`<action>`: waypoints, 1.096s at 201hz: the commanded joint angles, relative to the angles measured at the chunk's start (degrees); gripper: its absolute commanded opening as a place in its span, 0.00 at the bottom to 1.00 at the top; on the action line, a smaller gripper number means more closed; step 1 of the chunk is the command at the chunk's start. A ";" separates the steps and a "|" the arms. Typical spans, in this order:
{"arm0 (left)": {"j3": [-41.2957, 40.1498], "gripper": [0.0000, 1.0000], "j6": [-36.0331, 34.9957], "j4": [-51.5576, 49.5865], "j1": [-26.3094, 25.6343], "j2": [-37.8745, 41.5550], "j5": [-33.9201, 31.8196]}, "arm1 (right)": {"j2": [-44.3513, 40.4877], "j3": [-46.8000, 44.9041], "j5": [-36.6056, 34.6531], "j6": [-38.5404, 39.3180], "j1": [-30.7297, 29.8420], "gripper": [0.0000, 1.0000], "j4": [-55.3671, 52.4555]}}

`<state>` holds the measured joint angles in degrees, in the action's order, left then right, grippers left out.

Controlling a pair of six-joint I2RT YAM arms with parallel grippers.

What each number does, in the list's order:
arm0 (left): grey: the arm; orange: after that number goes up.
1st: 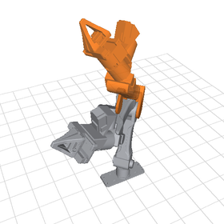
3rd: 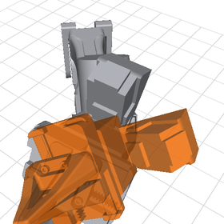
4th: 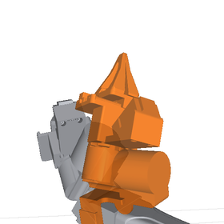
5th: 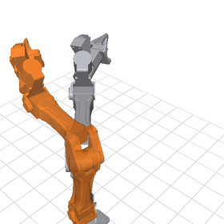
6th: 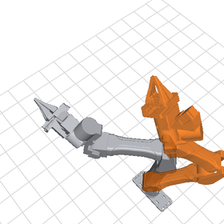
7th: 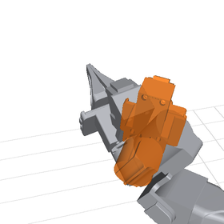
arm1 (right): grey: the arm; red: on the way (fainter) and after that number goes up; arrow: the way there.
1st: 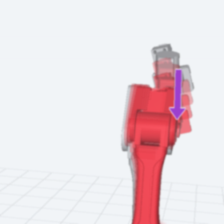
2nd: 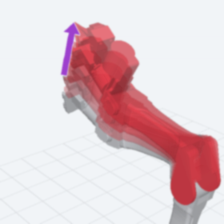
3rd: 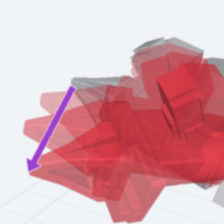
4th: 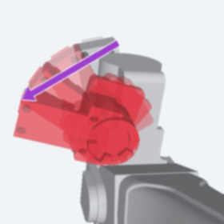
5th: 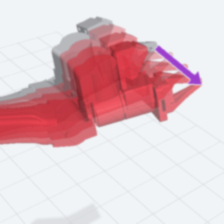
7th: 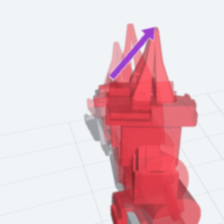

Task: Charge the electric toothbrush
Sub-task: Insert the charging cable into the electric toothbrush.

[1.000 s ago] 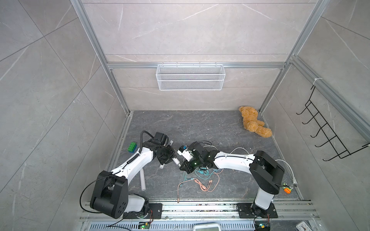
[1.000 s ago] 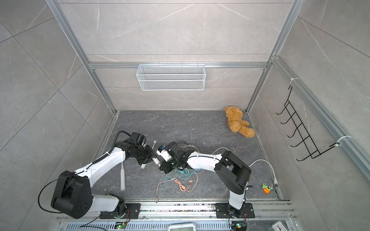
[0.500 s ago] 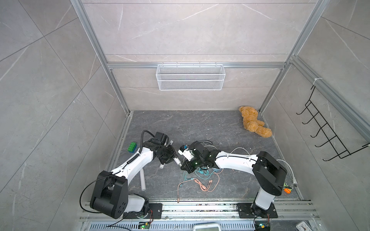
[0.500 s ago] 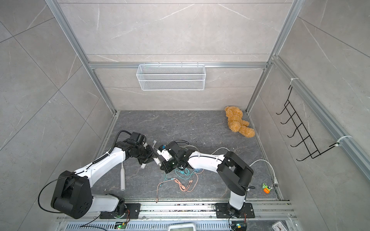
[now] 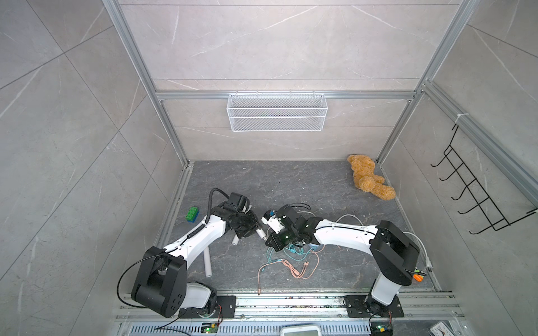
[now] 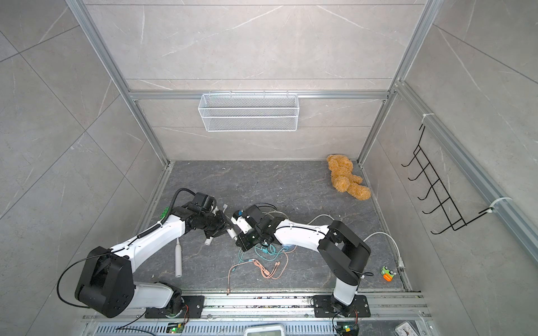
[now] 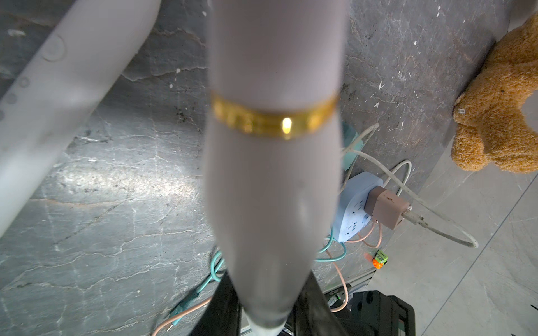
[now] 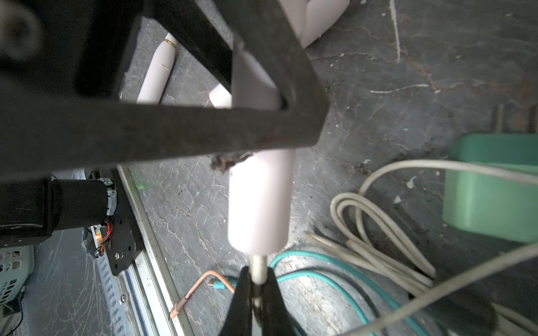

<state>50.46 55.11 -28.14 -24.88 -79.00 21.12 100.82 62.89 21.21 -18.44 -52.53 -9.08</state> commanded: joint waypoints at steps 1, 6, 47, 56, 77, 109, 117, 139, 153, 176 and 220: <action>-2.14 0.00 1.08 -4.30 -2.92 0.25 6.91 | -2.64 2.95 -4.67 -0.13 2.12 0.00 8.24; -2.33 0.00 1.22 -4.06 -2.98 0.13 7.00 | -2.70 3.21 -4.74 -0.04 2.26 0.00 8.28; -3.16 0.00 1.66 -2.81 -4.40 -0.36 7.64 | -1.50 6.30 -3.49 0.94 2.35 0.00 7.10; -3.30 0.00 1.82 -2.56 -4.58 -0.46 7.74 | -1.19 6.67 -3.64 1.07 2.35 0.00 7.11; -3.97 0.00 2.63 -1.22 -4.79 -0.45 8.78 | -0.83 7.48 -4.06 1.12 2.43 0.00 7.23; -2.22 0.00 2.17 -3.06 -4.15 0.82 7.79 | -1.37 8.14 -3.73 1.75 2.37 0.00 6.75; -0.87 0.00 1.01 -4.70 -2.73 1.43 7.50 | -2.35 7.59 -3.82 2.56 2.43 0.00 6.66; 3.57 0.00 -1.32 -7.39 3.03 3.31 7.42 | -6.66 6.00 -6.22 4.66 2.42 0.03 5.63; 9.04 0.00 -3.57 -9.81 4.79 2.56 7.33 | -9.39 5.49 -8.46 6.02 2.42 0.17 4.27; 17.64 0.00 -4.95 -10.58 6.00 -0.63 7.60 | -13.01 4.97 -13.93 8.47 2.51 0.30 1.27; 35.24 0.00 -8.37 -11.86 10.47 -10.02 8.63 | -21.72 1.25 -22.34 10.29 4.07 0.60 0.26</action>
<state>77.32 50.83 -37.54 -16.99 -84.16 27.03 83.55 66.15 5.93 -10.61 -49.01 -8.47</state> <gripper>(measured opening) 0.252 0.521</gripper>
